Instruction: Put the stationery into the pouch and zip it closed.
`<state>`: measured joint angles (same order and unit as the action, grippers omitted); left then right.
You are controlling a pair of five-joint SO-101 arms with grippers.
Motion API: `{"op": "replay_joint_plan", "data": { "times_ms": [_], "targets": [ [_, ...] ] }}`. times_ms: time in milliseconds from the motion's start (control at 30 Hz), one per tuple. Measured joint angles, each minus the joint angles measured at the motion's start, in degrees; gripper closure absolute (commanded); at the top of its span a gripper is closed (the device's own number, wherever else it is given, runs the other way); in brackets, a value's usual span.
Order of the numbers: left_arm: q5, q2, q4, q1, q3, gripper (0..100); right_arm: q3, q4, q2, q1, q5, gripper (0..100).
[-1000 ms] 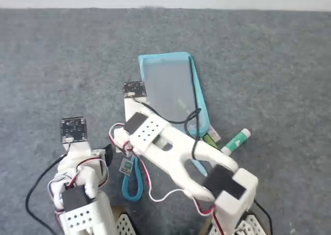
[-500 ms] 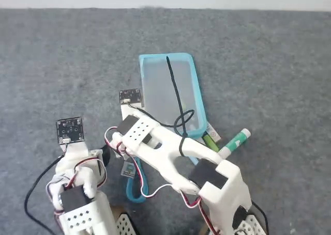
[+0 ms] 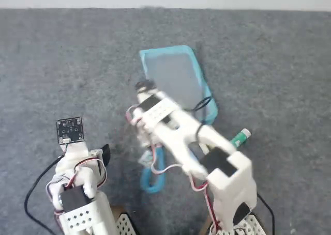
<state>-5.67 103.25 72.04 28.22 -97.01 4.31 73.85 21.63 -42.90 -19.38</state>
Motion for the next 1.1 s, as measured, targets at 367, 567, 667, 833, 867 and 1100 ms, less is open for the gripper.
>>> {"op": "replay_joint_plan", "data": {
  "times_ms": [367, 567, 667, 833, 867, 1100],
  "targets": [
    [0.00, 0.00, 0.00, 0.00, 0.00, 72, 0.09, 12.48, -25.41, 4.31, 36.22, 99.2],
    [0.00, 0.00, 0.00, 0.00, 0.00, 72, 4.92, 19.08, -41.32, 5.98, 48.26, 99.2],
    [0.00, 0.00, 0.00, 0.00, 0.00, 72, 11.87, 18.02, -46.68, 7.91, 49.49, 99.2],
    [0.00, 0.00, 0.00, 0.00, 0.00, 72, 26.37, 9.41, -53.36, 10.37, 49.67, 99.2],
    [0.00, 0.00, 0.00, 0.00, 0.00, 72, 29.10, 7.30, -54.24, 10.46, 49.67, 99.2],
    [0.00, 0.00, 0.00, 0.00, 0.00, 72, 33.23, -0.18, -55.82, 9.85, 44.22, 99.2]
  ]
}}
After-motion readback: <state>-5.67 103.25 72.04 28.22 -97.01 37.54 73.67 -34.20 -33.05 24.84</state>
